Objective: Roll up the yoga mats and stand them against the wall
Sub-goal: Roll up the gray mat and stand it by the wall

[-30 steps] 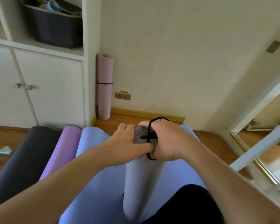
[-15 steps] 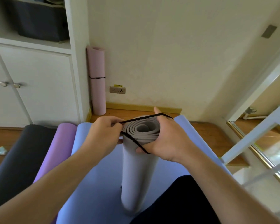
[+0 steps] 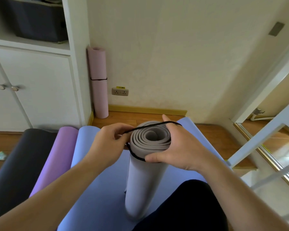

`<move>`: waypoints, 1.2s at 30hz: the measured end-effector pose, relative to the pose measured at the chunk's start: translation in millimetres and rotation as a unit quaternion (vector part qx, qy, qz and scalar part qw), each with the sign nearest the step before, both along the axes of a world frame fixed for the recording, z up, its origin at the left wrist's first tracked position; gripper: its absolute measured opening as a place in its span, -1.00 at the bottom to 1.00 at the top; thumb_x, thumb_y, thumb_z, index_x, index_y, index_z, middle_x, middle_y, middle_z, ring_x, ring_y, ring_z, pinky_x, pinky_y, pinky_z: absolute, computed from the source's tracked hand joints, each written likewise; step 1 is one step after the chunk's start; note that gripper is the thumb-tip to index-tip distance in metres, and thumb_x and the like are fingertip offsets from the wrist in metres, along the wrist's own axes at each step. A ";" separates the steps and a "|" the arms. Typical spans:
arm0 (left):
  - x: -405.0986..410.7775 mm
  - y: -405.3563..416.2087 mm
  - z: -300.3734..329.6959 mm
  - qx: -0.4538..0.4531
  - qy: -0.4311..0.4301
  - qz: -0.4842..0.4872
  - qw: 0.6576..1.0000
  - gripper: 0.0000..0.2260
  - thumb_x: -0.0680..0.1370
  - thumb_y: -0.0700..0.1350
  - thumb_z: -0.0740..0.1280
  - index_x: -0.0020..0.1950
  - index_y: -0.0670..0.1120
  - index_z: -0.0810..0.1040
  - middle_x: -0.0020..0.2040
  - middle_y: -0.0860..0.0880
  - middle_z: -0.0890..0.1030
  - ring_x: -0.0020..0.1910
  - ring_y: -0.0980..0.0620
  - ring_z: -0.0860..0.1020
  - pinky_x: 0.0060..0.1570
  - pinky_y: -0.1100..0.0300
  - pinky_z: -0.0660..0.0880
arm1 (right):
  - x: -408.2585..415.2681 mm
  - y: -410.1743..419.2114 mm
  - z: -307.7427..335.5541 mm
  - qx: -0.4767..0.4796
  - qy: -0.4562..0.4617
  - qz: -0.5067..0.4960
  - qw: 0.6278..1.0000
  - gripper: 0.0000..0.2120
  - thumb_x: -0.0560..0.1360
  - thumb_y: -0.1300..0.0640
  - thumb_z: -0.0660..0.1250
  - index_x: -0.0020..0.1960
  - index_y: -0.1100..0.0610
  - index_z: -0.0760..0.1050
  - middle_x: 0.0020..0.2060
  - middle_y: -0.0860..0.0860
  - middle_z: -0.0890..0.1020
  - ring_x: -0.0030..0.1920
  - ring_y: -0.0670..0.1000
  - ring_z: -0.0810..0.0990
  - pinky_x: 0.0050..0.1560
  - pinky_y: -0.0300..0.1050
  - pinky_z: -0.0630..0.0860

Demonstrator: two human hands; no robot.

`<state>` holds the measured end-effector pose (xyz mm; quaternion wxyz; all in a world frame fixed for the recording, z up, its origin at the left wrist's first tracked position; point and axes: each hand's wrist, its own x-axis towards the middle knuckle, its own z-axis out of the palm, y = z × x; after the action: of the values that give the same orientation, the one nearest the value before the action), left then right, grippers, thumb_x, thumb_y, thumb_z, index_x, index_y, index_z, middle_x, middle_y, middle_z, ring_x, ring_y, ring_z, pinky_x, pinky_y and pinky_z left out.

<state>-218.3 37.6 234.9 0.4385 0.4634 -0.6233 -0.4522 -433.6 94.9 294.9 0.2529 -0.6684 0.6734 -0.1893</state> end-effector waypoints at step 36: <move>-14.1 -18.5 -107.0 -0.002 -0.455 -0.141 0.879 -0.87 0.68 -0.24 0.19 0.17 -0.11 0.49 -0.01 -0.15 0.66 -0.03 -0.19 0.61 0.05 -0.10 0.58 | -43.9 -31.9 -69.2 0.301 -0.235 -0.027 0.924 -0.70 0.63 0.40 0.27 0.23 0.16 0.66 0.10 0.13 0.76 0.10 0.17 0.76 0.19 0.38 0.64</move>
<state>-232.3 19.1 127.9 0.0391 0.5240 -0.8139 -0.2478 -477.5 63.0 225.7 0.5880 -0.4787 0.6375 -0.1367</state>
